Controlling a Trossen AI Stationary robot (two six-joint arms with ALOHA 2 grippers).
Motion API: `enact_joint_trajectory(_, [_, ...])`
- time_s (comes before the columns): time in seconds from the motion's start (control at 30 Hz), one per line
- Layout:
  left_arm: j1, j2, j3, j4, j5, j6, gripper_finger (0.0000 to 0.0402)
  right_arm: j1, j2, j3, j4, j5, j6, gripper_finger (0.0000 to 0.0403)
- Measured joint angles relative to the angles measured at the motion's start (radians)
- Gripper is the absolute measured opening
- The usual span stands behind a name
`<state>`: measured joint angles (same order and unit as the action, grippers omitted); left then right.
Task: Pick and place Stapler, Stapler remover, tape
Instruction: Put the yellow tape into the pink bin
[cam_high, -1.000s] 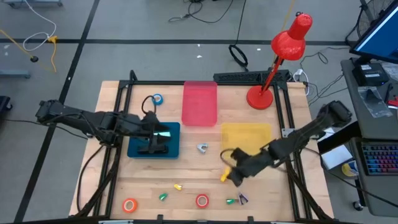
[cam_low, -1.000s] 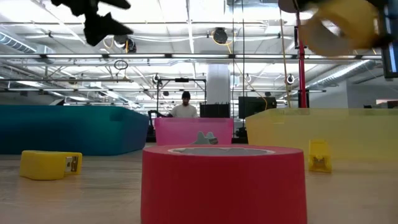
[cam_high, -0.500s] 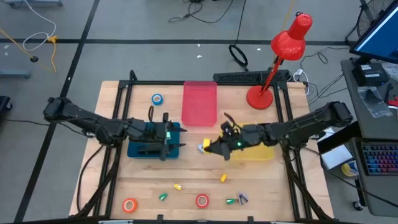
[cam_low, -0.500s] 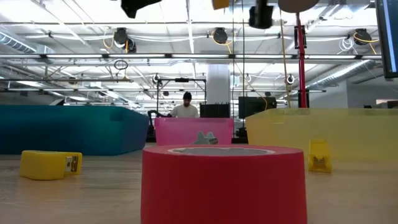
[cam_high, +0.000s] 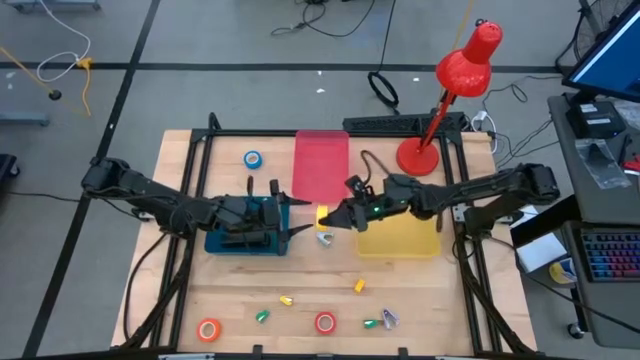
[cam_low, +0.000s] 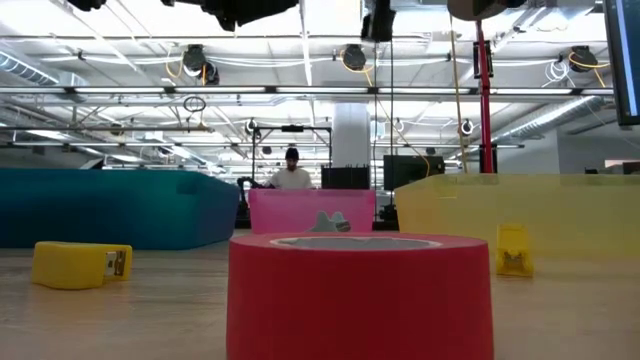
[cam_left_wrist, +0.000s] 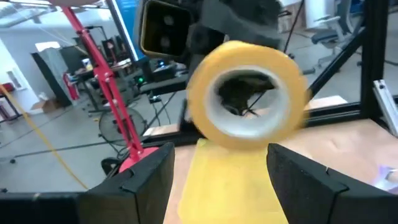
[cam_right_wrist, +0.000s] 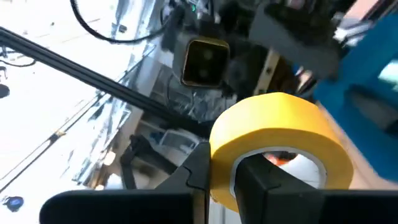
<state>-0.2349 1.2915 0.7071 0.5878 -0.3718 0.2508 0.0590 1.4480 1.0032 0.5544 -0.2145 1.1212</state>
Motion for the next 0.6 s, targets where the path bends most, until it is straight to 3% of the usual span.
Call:
enact_joint_trajectory(0.27, [0.023,0.0,0.0,0.008,-0.004,-0.021,0.0255,-0.014,0.101,-0.004,0.143,-0.074,0.11,0.0031])
enact_joint_trajectory(0.6, [0.037,0.0,0.0,-0.031,0.02,-0.078,0.0253,-0.011,0.169,-0.003,0.221,-0.075,0.15,0.0031])
